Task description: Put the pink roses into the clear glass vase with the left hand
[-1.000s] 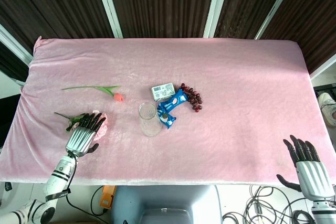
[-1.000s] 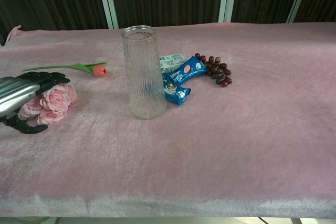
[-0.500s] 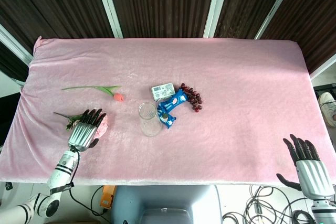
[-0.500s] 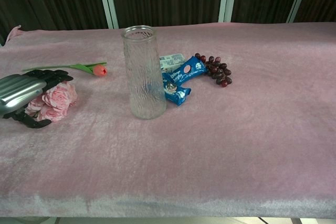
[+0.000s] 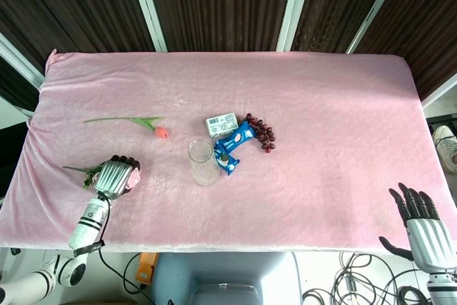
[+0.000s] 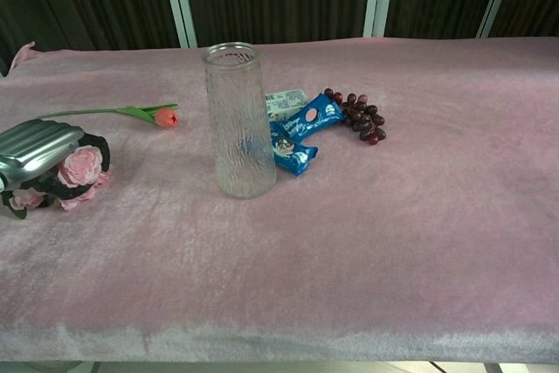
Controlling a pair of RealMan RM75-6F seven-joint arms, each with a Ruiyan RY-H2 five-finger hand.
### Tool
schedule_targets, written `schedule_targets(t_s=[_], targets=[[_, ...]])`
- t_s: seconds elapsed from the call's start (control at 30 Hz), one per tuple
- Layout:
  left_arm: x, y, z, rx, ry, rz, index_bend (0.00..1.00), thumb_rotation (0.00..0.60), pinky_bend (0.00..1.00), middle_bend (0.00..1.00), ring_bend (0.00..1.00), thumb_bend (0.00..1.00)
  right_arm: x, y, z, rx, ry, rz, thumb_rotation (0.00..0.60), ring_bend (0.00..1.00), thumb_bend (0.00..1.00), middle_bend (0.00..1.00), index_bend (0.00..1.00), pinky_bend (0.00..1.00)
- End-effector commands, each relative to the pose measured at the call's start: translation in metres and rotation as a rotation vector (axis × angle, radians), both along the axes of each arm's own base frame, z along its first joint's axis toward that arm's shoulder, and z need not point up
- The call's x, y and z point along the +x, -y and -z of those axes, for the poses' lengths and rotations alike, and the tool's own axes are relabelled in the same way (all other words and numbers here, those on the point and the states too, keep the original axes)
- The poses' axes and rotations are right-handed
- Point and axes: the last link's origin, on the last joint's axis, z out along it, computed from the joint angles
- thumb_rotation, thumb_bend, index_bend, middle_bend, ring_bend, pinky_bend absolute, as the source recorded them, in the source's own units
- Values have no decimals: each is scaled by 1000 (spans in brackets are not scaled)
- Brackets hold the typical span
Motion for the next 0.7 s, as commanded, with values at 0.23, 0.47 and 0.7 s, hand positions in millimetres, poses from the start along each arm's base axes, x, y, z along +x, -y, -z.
schedule_targets(t_s=[0.23, 0.47, 0.7], targets=[[19, 8, -26, 164, 193, 94, 703, 600, 702, 738, 592, 600, 1, 0, 1, 7, 3, -7, 600, 0, 300, 0, 0, 0], [55, 30, -77, 269, 518, 142, 728, 600, 738, 773, 627, 622, 3, -2, 1, 12, 5, -17, 600, 0, 300, 0, 0, 0], [120, 57, -134, 108, 1019, 87, 728, 600, 734, 775, 626, 613, 5, -5, 3, 25, 6, -29, 600, 0, 300, 0, 0, 0]])
